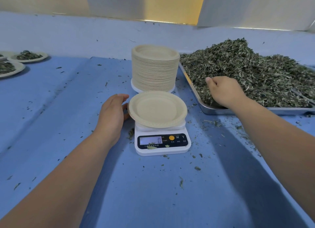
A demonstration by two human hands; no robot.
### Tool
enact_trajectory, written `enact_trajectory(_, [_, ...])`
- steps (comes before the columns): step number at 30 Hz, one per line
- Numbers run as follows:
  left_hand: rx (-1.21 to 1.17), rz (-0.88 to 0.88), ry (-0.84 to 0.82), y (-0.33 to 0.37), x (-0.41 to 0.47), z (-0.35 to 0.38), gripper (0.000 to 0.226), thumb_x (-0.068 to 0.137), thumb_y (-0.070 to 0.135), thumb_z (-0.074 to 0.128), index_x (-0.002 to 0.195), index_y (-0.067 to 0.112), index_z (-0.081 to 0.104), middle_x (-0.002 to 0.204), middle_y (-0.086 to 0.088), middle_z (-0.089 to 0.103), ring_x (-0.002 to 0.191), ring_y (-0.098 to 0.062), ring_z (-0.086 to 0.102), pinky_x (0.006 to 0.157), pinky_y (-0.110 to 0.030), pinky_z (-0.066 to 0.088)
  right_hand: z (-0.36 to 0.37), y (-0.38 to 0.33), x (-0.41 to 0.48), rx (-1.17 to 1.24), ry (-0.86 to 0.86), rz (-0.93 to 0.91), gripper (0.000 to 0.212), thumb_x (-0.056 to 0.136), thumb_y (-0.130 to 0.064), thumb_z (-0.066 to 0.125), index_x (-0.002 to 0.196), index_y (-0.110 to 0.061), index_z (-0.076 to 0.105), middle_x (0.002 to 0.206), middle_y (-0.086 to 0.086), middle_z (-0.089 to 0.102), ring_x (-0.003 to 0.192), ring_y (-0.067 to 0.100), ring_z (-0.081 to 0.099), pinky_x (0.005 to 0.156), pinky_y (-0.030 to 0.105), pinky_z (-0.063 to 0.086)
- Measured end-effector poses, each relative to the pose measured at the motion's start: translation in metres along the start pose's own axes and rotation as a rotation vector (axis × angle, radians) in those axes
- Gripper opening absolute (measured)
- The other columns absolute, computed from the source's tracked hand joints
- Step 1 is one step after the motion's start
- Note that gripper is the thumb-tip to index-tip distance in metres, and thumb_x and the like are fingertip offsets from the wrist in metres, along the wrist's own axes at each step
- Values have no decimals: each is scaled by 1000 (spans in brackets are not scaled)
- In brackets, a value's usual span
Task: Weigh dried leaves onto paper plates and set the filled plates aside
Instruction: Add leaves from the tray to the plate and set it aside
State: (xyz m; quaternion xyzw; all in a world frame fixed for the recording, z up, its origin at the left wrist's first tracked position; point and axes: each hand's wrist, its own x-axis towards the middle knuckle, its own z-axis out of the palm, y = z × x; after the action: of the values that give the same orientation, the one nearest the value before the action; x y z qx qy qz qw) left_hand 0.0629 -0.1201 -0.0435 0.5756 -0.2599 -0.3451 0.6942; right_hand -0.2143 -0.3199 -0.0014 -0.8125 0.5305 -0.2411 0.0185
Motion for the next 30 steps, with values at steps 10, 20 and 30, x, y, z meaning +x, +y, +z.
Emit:
enact_trajectory(10, [50,12,-9,-1,-2,2,18,106,29,44,104,33,61,122,14,61,104,-3,64,82,-24,51,-59,-96,-1,143,159,-253,51,109,-45,31,65,-21,42,61,-2,45,57,10,42,53,27,27])
enact_trajectory(20, [22,-12,-24,-1,1,0,18,106,29,44,113,32,60,123,13,62,98,1,66,75,-20,53,-7,-169,-52,124,-260,-487,52,107,-48,36,98,-11,70,79,3,65,78,17,59,71,31,46])
enact_trajectory(30, [22,-12,-40,-1,3,0,27,107,31,43,130,35,57,130,8,58,100,3,62,88,-25,52,-32,-168,-44,419,-210,-333,42,107,-47,37,117,-28,73,99,-6,75,102,11,67,96,35,51])
